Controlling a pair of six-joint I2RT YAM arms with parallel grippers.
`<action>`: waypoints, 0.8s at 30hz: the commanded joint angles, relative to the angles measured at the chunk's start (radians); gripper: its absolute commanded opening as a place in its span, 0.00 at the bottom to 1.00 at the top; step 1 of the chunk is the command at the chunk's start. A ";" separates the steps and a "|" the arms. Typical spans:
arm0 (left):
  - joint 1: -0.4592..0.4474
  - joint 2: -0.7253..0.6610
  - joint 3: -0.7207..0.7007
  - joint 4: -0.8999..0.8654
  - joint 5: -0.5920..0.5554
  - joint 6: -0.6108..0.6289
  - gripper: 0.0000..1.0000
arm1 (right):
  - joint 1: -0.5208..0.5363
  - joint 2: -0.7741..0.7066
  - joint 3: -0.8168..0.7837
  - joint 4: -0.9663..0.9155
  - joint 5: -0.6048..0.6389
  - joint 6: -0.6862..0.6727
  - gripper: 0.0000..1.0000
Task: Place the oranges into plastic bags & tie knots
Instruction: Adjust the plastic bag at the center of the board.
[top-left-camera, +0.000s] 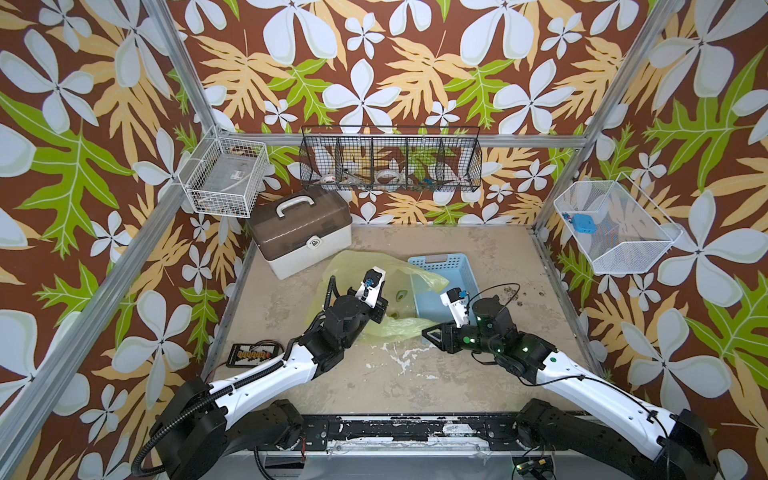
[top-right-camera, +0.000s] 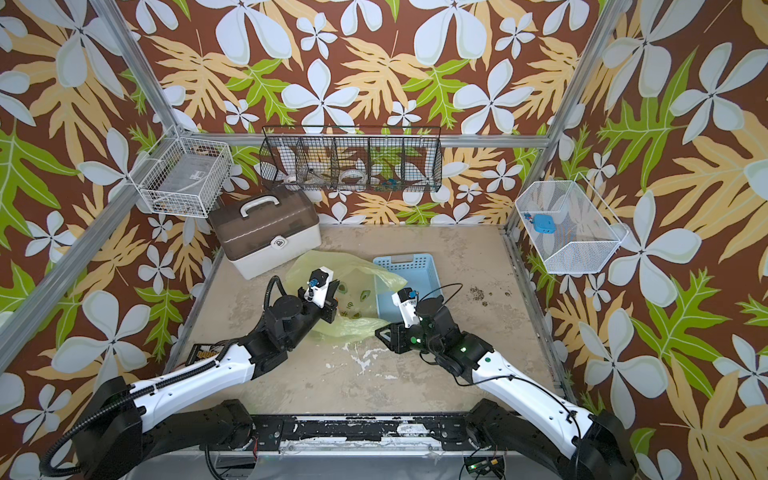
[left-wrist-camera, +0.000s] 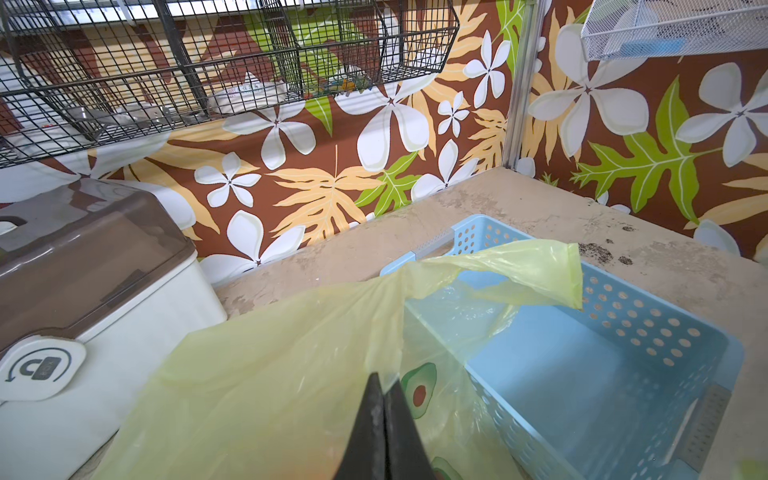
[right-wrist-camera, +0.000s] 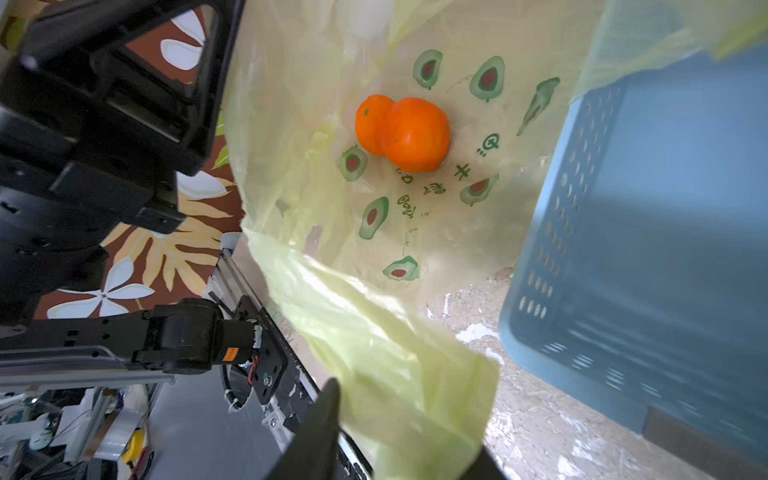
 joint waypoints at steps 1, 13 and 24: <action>0.003 0.006 0.009 0.036 0.007 -0.018 0.00 | 0.000 -0.005 0.019 0.053 -0.013 0.023 0.00; 0.309 -0.251 0.207 -0.297 0.282 -0.103 1.00 | 0.000 0.194 0.437 -0.047 0.012 -0.135 0.00; 0.167 -0.377 0.082 -0.194 0.419 -0.115 1.00 | 0.004 0.326 0.678 -0.124 -0.014 -0.191 0.00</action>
